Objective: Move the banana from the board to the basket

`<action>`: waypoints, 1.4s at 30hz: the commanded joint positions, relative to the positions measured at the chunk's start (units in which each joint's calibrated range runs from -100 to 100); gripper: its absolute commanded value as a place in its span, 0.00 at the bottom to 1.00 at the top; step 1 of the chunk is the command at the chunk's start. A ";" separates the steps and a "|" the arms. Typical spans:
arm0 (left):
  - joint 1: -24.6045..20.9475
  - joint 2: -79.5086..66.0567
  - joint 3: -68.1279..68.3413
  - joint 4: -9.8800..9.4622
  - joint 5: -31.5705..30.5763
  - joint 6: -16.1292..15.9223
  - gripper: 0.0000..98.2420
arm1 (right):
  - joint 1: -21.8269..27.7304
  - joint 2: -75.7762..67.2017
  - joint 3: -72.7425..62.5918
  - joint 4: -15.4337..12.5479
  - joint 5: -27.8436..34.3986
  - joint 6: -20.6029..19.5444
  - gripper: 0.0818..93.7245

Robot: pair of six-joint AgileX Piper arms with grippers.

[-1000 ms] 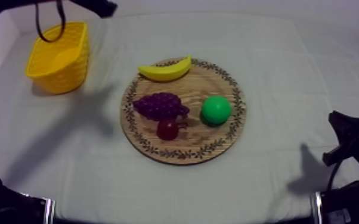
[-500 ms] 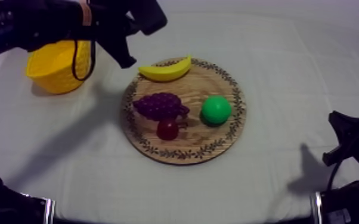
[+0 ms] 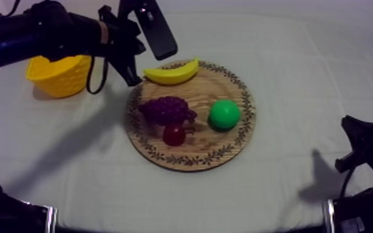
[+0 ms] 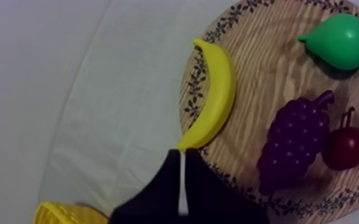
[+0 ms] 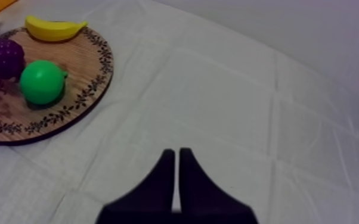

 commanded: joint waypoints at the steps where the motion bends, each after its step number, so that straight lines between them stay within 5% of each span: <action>1: 0.07 0.03 -0.10 -0.08 -0.24 0.41 0.03 | 0.00 -0.04 -0.03 -0.02 -0.04 -0.02 0.00; 9: -0.21 -0.15 1.37 -1.74 0.67 4.06 0.52 | 0.00 -0.04 -0.03 -0.02 -0.04 -0.02 0.00; 14: -0.01 -0.65 2.25 -1.98 0.19 5.23 0.66 | 0.00 -0.04 -0.03 -0.02 -0.04 -0.02 0.00; 25: 0.45 0.91 2.18 -0.41 -0.02 2.52 0.66 | 0.00 -0.04 -0.03 -0.02 -0.04 -0.02 0.00; 35: -0.09 9.15 -9.54 2.45 5.91 -7.16 0.62 | 0.00 -0.04 -0.03 -0.02 -0.04 -0.02 0.00; 42: -0.35 16.40 -13.61 3.04 7.24 -9.35 0.60 | 0.00 -0.04 -0.03 -0.02 -0.04 -0.02 0.00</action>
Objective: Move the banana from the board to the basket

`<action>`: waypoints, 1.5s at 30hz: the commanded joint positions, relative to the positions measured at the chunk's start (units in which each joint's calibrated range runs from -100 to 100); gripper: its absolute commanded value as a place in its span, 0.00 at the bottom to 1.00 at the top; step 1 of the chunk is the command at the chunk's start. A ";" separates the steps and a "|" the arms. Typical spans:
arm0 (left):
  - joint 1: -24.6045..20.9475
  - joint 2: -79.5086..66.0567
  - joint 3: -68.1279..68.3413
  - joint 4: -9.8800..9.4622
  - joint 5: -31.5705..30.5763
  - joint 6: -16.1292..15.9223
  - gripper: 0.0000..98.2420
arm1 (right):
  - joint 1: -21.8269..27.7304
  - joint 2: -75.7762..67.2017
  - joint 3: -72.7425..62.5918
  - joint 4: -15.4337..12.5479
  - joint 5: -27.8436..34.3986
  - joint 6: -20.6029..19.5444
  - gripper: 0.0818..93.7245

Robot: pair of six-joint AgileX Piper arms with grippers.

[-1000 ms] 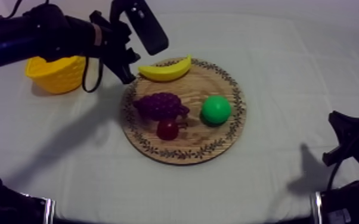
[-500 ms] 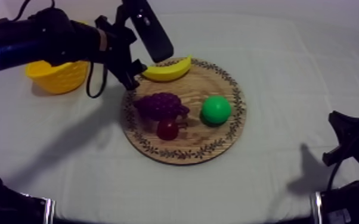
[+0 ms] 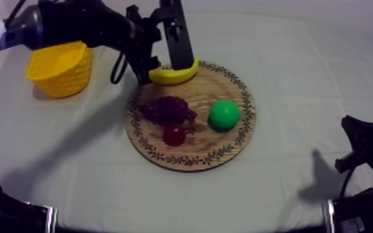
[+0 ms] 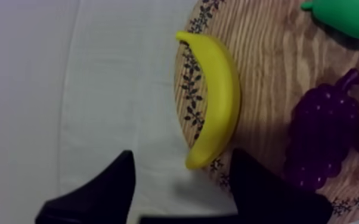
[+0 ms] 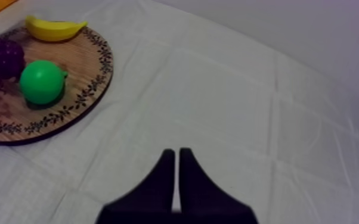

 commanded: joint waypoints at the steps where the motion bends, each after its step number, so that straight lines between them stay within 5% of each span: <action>1: -0.11 2.39 -0.32 0.13 -0.29 -0.36 0.60 | 0.00 -0.04 -0.03 -0.02 -0.02 0.00 0.00; 27: 0.66 12.59 -4.40 1.89 -2.16 0.20 0.59 | 0.00 -0.04 -0.03 -0.02 -0.02 0.00 0.00; 45: 1.06 19.91 -14.19 1.78 3.68 2.00 0.56 | 0.00 -0.04 -0.03 -0.02 -0.02 0.00 0.00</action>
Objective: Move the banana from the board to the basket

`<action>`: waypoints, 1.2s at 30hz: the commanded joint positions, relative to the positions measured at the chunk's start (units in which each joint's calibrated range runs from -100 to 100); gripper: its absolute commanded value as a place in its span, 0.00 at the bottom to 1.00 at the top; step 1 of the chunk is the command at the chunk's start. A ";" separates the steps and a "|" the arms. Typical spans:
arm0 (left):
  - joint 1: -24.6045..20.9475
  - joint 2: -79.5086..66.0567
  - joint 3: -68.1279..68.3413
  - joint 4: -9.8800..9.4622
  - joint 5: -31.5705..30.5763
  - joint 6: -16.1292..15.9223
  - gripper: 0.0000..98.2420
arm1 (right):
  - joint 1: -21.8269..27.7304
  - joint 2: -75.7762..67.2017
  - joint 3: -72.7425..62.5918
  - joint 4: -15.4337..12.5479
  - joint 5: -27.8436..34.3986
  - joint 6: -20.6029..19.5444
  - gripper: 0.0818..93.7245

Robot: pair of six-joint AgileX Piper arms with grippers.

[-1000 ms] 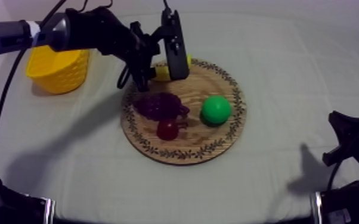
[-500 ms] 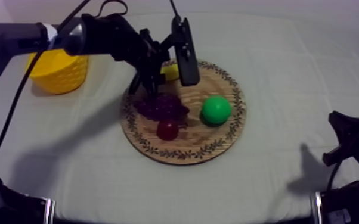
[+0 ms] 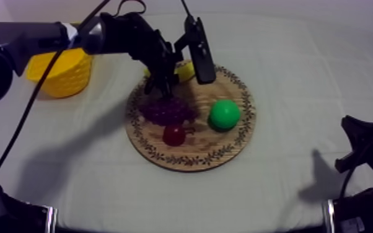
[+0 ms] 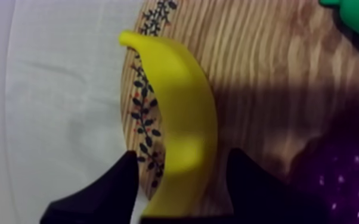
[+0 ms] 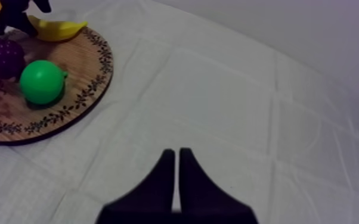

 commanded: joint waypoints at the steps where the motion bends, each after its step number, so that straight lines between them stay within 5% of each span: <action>1: 0.03 0.90 -1.18 0.12 0.59 0.08 0.56 | 0.00 -0.04 -0.03 -0.02 -0.02 0.00 0.00; 9: 0.11 4.13 -3.78 0.01 1.62 1.43 0.52 | 0.00 -0.04 -0.03 -0.02 -0.02 0.00 0.00; 24: 0.53 5.53 -4.77 -2.71 2.06 7.05 0.23 | 0.00 -0.04 -0.03 -0.02 -0.02 0.00 0.00; 36: 1.03 2.46 -5.58 -3.89 6.17 9.31 0.18 | 0.00 -0.04 -0.03 -0.02 -0.02 0.00 0.00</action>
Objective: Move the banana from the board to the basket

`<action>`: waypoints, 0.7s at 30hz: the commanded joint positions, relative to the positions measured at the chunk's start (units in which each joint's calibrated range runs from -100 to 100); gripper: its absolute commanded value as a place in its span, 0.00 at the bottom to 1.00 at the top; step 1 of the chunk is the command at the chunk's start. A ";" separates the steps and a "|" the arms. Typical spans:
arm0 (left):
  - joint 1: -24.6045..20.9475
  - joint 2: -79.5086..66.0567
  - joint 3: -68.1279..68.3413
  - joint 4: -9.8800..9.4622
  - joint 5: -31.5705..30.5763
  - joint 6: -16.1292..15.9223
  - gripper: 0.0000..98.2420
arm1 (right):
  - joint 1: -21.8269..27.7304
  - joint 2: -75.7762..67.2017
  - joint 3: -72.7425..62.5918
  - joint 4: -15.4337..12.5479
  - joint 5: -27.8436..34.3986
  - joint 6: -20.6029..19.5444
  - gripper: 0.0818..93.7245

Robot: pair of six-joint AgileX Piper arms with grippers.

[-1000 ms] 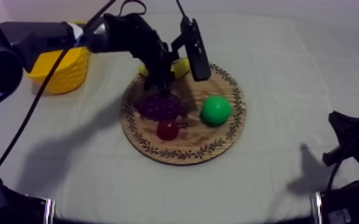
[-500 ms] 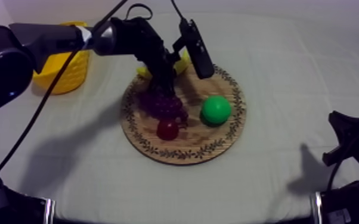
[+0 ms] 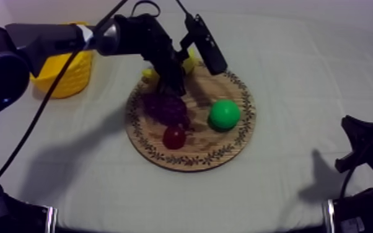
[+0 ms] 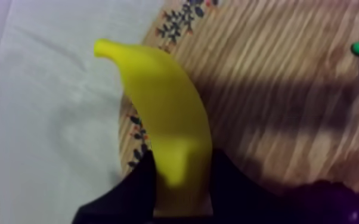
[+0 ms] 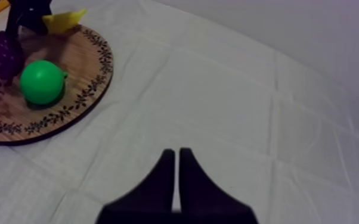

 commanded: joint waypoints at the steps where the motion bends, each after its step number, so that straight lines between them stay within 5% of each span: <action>1: 0.08 -1.47 -0.11 -0.58 1.45 0.47 0.18 | 0.00 -0.04 -0.03 -0.02 0.04 0.02 0.00; 12: -0.53 -16.57 -2.07 -6.29 14.03 3.32 0.17 | 0.00 -0.04 -0.03 -0.02 0.04 0.02 0.00; 21: -6.83 -26.83 -0.46 -9.30 21.94 5.04 0.15 | 0.00 -0.04 -0.03 -0.02 0.04 0.02 0.00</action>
